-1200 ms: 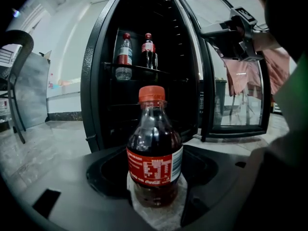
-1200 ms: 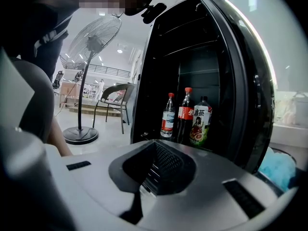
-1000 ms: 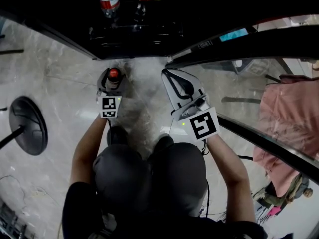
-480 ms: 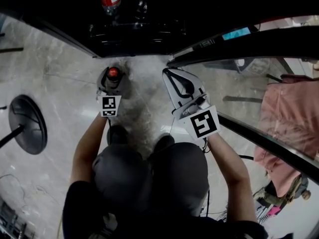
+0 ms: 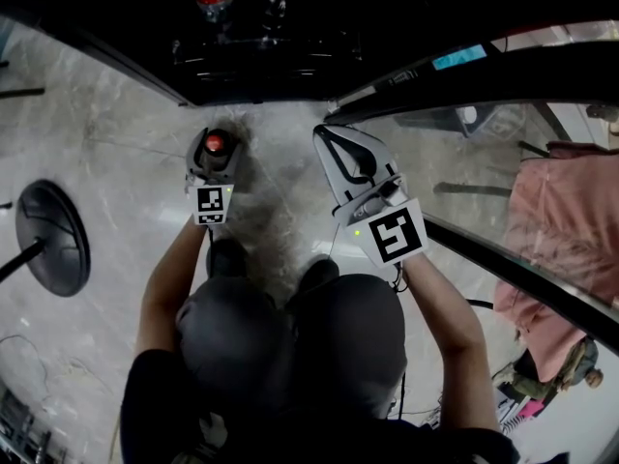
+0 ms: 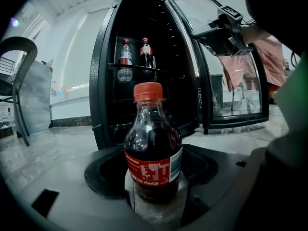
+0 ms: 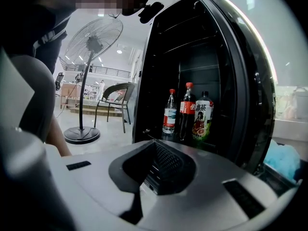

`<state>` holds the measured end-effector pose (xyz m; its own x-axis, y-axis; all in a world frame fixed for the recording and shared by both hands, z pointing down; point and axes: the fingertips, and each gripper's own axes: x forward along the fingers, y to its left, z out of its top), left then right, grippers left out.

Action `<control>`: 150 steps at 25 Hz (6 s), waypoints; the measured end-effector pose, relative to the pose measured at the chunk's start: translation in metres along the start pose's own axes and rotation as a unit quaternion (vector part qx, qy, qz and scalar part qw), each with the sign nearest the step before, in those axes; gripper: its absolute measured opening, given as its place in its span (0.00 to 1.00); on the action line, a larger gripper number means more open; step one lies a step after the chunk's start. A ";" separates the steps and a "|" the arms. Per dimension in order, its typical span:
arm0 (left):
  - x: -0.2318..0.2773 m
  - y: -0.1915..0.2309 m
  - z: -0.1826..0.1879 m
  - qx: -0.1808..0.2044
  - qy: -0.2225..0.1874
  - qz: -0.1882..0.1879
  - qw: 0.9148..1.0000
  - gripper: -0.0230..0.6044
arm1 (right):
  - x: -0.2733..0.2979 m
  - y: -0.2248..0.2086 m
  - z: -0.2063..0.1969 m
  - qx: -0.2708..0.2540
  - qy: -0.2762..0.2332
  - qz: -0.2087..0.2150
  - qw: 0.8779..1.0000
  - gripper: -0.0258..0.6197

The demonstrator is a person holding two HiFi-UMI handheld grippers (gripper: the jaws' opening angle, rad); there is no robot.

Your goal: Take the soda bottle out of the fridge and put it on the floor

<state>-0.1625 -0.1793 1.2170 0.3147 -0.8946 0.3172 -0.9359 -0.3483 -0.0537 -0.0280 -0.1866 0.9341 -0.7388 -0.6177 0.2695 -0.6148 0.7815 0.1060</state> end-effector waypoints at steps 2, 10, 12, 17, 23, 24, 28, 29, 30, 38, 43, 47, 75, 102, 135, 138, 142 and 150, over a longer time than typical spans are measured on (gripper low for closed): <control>0.000 -0.001 0.000 0.004 0.001 -0.001 1.000 0.55 | -0.001 0.000 -0.001 0.000 -0.001 -0.001 1.000 0.07; -0.001 -0.002 0.002 0.022 0.002 0.000 1.000 0.55 | -0.003 0.000 -0.001 0.003 -0.009 -0.001 1.000 0.07; -0.004 -0.001 0.007 0.016 -0.004 0.000 1.000 0.55 | -0.004 -0.001 -0.002 0.004 -0.008 -0.002 1.000 0.07; -0.014 0.003 0.024 0.015 -0.034 -0.004 0.999 0.56 | -0.005 -0.002 -0.004 0.009 -0.010 -0.005 1.000 0.07; -0.039 0.004 0.055 0.018 -0.070 -0.014 0.997 0.56 | -0.005 -0.002 -0.003 0.013 -0.013 -0.001 1.000 0.07; -0.044 0.006 0.061 0.017 -0.075 -0.016 0.997 0.56 | -0.006 -0.001 -0.002 0.013 -0.014 0.000 1.000 0.07; -0.062 0.009 0.084 0.020 -0.090 -0.021 0.996 0.56 | -0.008 -0.002 0.001 0.014 -0.018 0.002 1.000 0.07; -0.066 0.010 0.091 0.015 -0.092 -0.020 0.995 0.56 | -0.009 -0.002 0.002 0.014 -0.019 0.002 1.000 0.07; -0.070 0.012 0.098 0.009 -0.090 -0.019 0.996 0.56 | -0.010 -0.001 0.004 0.013 -0.019 0.002 1.000 0.07; -0.093 0.017 0.153 0.009 -0.101 -0.027 0.994 0.50 | -0.020 -0.004 0.025 0.020 -0.024 0.000 1.000 0.07; -0.109 0.021 0.191 0.021 -0.099 -0.034 0.994 0.37 | -0.030 -0.003 0.053 0.019 -0.030 0.005 0.999 0.07; -0.132 0.028 0.247 0.015 -0.108 -0.020 0.994 0.27 | -0.043 0.002 0.093 0.028 -0.041 0.008 0.999 0.07; -0.294 0.039 0.677 0.013 -0.096 0.048 0.994 0.07 | -0.186 -0.029 0.451 0.092 -0.038 -0.070 0.993 0.07; -0.415 0.027 0.922 0.020 -0.132 0.062 0.989 0.07 | -0.337 -0.052 0.674 0.071 -0.068 -0.144 0.985 0.07; -0.476 0.027 0.991 0.017 -0.200 0.090 0.975 0.07 | -0.407 -0.056 0.725 0.046 -0.096 -0.237 0.966 0.07; -0.475 0.027 0.993 0.018 -0.201 0.091 0.975 0.07 | -0.407 -0.057 0.723 0.046 -0.088 -0.239 0.966 0.07; -0.476 0.026 0.994 0.025 -0.201 0.090 0.975 0.07 | -0.407 -0.060 0.720 0.047 -0.079 -0.242 0.966 0.07; -0.475 0.027 0.993 0.021 -0.197 0.089 0.976 0.07 | -0.399 -0.062 0.718 0.048 -0.063 -0.236 0.968 0.07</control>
<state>-0.1803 -0.0417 0.1249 0.1918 -0.9773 -0.0899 -0.9766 -0.1810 -0.1159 0.1065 -0.0517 0.1325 -0.3926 -0.9151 0.0925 -0.9109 0.4008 0.0986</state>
